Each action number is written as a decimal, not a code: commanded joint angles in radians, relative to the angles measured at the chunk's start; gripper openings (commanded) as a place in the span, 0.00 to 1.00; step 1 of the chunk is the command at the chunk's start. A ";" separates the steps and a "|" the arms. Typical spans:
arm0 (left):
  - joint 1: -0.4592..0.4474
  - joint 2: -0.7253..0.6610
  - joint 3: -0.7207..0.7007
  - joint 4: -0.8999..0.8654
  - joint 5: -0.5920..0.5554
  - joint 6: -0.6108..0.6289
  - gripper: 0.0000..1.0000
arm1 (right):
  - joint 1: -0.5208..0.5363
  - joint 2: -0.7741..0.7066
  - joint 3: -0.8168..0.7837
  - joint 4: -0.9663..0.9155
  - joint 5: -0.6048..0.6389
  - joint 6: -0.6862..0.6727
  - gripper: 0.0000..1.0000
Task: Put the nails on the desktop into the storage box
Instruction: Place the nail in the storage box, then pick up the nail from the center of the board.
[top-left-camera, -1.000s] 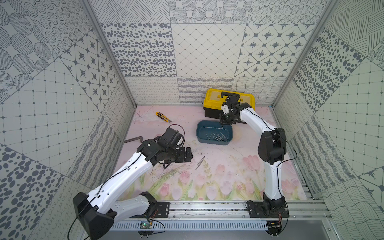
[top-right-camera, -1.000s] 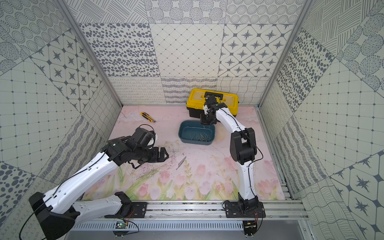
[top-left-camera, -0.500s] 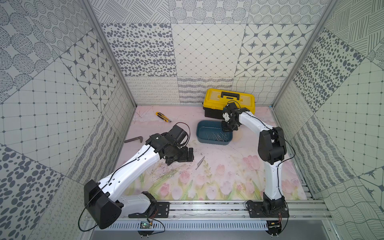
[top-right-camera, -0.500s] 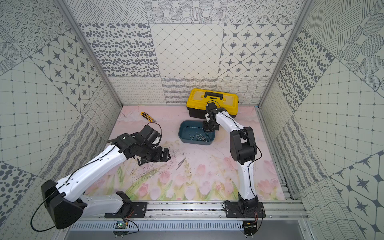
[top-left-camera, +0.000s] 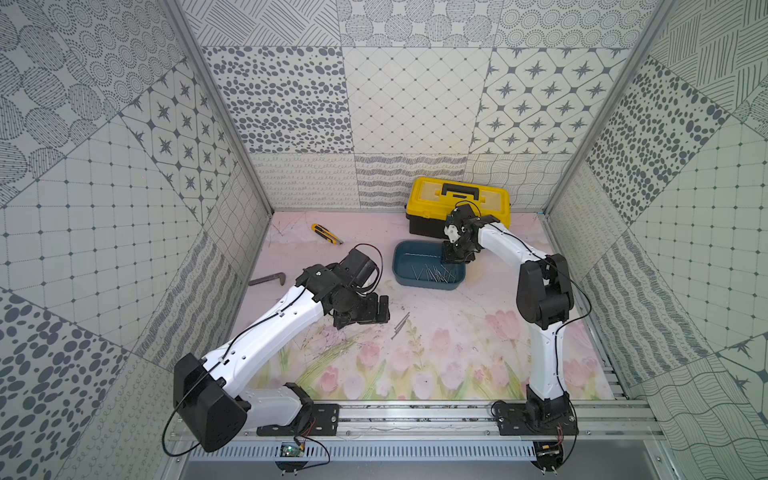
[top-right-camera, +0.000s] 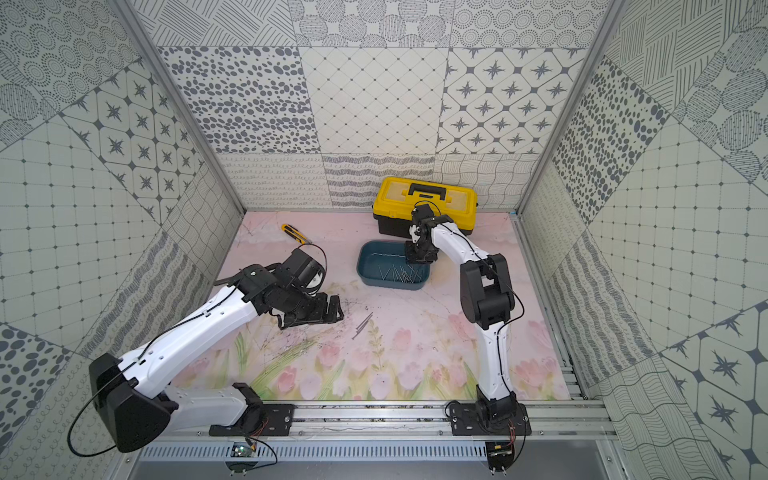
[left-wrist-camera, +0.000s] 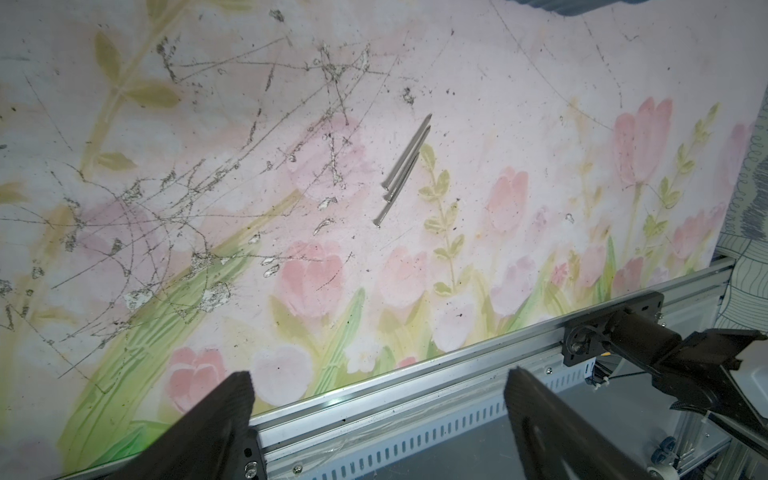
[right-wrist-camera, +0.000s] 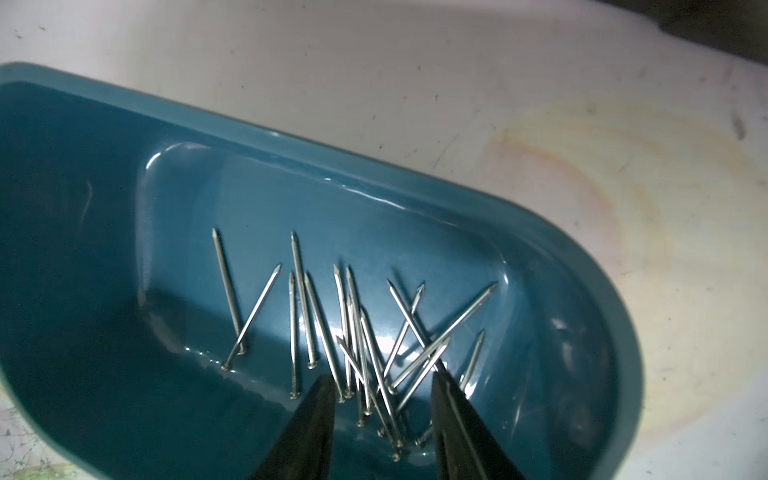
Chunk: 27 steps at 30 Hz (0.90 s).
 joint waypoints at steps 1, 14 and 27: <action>0.002 0.009 0.008 0.021 0.029 0.013 1.00 | 0.003 -0.106 0.011 0.020 -0.049 -0.006 0.45; 0.002 0.067 -0.054 0.191 0.083 0.006 0.99 | 0.007 -0.477 -0.113 0.018 -0.169 -0.024 0.50; -0.056 0.158 -0.076 0.284 0.106 0.047 0.98 | -0.012 -0.835 -0.389 0.019 -0.137 -0.012 0.96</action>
